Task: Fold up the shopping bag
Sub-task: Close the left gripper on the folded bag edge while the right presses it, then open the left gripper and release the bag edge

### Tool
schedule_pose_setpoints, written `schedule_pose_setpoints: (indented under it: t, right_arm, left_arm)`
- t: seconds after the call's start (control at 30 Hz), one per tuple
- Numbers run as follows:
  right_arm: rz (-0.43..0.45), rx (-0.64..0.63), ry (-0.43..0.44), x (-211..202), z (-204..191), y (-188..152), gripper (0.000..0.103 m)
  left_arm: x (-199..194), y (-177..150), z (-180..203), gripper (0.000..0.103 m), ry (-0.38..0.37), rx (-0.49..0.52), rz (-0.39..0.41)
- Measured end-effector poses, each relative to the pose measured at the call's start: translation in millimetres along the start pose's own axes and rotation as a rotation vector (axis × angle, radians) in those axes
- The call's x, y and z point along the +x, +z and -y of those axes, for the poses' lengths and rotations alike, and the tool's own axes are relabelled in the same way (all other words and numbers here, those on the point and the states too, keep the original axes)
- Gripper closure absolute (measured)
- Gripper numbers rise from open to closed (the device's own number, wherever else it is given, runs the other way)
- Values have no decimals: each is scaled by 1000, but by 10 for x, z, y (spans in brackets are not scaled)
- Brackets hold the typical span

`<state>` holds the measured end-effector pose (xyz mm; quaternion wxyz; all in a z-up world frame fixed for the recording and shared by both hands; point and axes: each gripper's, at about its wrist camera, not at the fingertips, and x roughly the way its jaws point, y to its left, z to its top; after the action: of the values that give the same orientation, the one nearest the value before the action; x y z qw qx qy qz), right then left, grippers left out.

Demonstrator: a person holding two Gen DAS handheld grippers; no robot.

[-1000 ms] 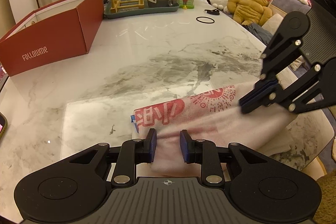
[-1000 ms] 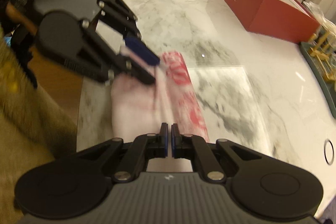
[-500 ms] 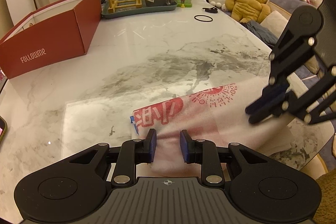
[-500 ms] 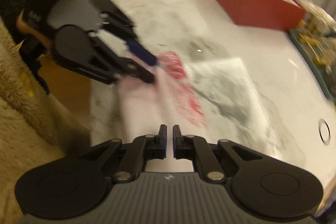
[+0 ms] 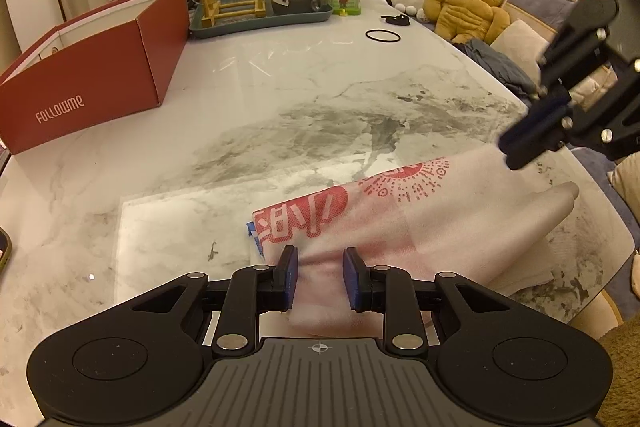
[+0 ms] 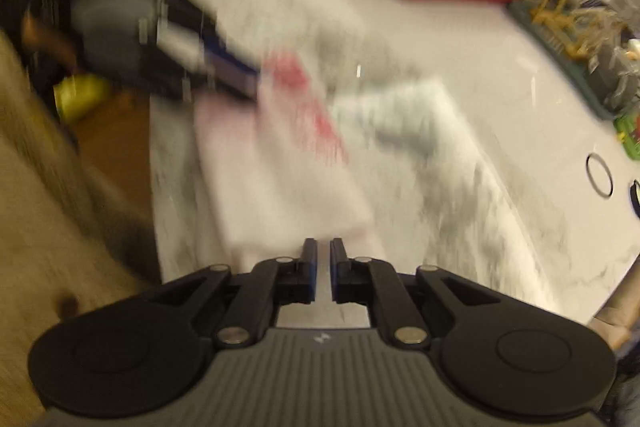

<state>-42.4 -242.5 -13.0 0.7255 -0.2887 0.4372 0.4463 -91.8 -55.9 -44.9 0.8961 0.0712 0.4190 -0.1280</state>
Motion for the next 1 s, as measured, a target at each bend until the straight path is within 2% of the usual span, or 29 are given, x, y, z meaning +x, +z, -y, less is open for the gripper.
schedule_pose_setpoints:
  t: [0.07, 0.2, 0.33, 0.7, 0.77, 0.9, 0.97, 1.0]
  right_arm:
    - [37, -35, 1, 20, -60, 142, 91]
    - [41, -93, 52, 413, -209, 284, 91]
    - [51, -57, 65, 643, -191, 262, 93]
    - [63, -49, 60, 489, -60, 3, 94]
    - [59, -49, 55, 474, -57, -21, 94]
    - [53, -50, 44, 442, -49, -67, 94]
    - [50, -50, 38, 426, -46, -91, 94]
    - [48, -50, 36, 418, -44, -102, 94]
  left_arm:
    - [0, 1, -2, 77, 0, -1, -1]
    - [-1, -3, -8, 77, -2, -7, 1]
    - [-2, -16, -12, 77, -5, -4, 8]
    - [-15, 13, -14, 77, -15, 31, -9]
    - [-49, 35, 41, 77, 0, 69, -14]
    - [-225, 63, 108, 77, -65, 86, 74]
    - [-231, 87, 133, 77, -94, 69, 78]
    - [-235, 99, 145, 73, -108, 60, 80]
